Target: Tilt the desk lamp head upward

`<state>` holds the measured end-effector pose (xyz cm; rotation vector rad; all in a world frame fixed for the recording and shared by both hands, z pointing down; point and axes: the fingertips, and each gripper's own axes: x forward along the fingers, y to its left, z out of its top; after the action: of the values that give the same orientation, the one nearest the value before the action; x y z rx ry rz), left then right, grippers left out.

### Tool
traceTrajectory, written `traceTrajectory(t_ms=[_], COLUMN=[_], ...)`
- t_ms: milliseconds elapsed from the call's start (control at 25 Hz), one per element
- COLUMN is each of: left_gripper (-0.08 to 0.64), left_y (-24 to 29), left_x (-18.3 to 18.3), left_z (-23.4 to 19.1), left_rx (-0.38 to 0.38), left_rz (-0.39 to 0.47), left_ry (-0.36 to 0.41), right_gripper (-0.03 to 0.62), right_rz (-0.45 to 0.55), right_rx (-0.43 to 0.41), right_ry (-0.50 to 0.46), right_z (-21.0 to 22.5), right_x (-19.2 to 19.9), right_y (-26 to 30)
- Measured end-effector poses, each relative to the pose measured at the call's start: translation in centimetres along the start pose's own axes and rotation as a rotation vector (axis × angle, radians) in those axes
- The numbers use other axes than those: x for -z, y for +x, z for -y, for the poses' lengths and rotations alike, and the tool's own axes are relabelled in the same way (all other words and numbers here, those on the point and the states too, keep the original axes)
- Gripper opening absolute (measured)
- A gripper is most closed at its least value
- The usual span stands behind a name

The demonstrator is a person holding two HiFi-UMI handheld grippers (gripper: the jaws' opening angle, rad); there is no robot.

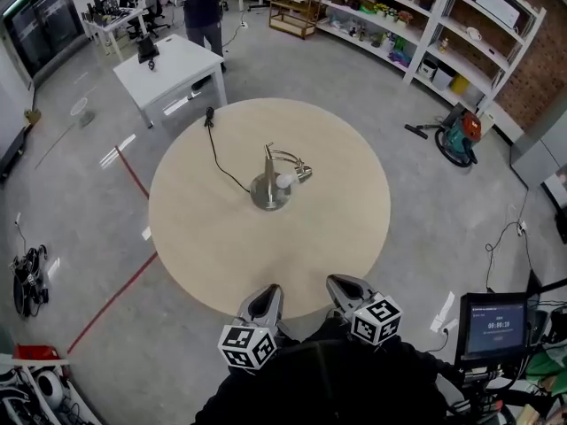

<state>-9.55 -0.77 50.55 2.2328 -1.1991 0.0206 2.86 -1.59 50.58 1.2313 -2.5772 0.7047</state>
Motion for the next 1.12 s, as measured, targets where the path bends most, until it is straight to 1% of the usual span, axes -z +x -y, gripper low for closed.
traceTrajectory(t_ms=[200,320,440,520,640,800,1000,1120], left_gripper=[0.031,0.031,0.031,0.031,0.031,0.031,0.031,0.034], left_y=[1.4,2.5,2.5,3.3,5.9,9.0,13.1,14.8], left_x=[-0.1,-0.7,-1.4,-2.0,-2.8,-3.8,-3.5,-3.8], left_z=[-0.8,-1.5,-2.0,-2.1,-1.9,-1.9,-2.6,-3.2], left_rx=[-0.010,-0.041,-0.082,-0.107,-0.139,-0.182,-0.242,-0.290], left_rz=[-0.013,-0.006,0.014,0.024,0.031,0.031,0.007,-0.007], left_ry=[-0.008,-0.003,-0.001,-0.001,0.000,-0.010,-0.017,-0.003], right_gripper=[0.006,0.006,0.006,0.006,0.006,0.006,0.006,0.006], right_rz=[-0.011,-0.011,-0.013,-0.017,-0.024,-0.034,-0.063,-0.094], right_rx=[-0.008,-0.037,-0.080,-0.106,-0.130,-0.150,-0.195,-0.218], right_ry=[0.009,0.015,0.002,-0.007,0.001,0.042,0.048,0.058], right_z=[1.1,2.2,2.2,3.0,5.9,9.7,13.8,16.1], right_x=[-0.1,-0.6,-1.4,-2.1,-3.5,-5.0,-5.5,-5.6], right_y=[1.2,2.5,3.6,4.2,5.4,6.7,8.3,9.6])
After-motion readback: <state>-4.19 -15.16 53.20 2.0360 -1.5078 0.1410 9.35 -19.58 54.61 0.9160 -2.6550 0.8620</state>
